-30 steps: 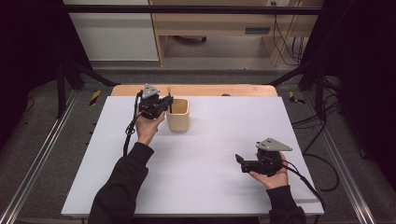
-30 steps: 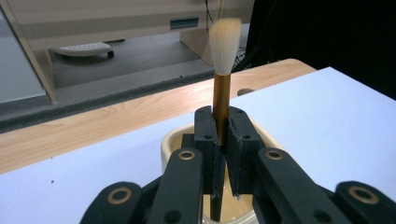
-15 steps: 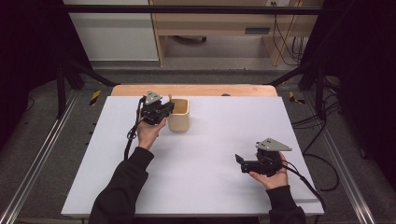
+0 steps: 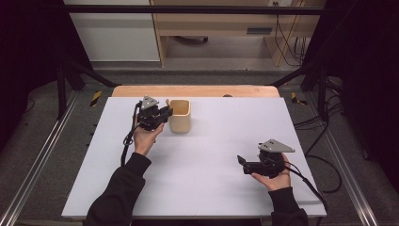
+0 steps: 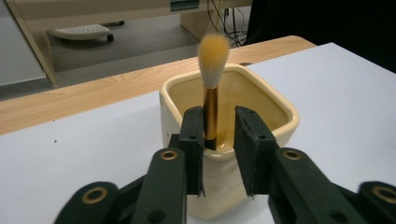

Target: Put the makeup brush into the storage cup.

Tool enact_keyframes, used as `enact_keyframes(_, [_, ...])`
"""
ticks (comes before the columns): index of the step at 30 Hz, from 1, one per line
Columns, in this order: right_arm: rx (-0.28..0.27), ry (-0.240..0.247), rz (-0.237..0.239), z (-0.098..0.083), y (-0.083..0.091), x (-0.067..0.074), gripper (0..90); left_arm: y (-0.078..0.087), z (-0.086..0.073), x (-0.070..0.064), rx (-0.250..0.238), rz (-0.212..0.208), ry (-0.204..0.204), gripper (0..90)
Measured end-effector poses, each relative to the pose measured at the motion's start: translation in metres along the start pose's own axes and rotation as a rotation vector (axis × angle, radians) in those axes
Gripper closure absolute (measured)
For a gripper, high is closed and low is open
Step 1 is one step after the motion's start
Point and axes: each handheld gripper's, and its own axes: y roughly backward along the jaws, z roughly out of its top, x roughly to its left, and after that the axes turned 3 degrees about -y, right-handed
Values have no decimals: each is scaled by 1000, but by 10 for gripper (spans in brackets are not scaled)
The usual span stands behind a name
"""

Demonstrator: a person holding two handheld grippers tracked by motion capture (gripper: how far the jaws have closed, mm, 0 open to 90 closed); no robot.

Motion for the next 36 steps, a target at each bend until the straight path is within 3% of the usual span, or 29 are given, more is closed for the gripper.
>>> enact_keyframes(9, [-8,-10,-1,1,3,0,66,23,-4,-7,1,-1,-3,522])
enact_keyframes(17, [-24,-11,-7,3,7,-3,64,49,-13,-15,-24,-20,-9,421])
enact_keyframes(22, [-33,-12,-9,4,10,-4,62,73,-25,-24,-29,-41,-10,337])
enact_keyframes(30, [-44,-15,-8,5,12,-5,58,98,-45,-31,-16,-25,-26,238])
enact_keyframes(36, [-55,-14,-3,6,16,-6,53,112,-63,-29,-6,-25,1,187])
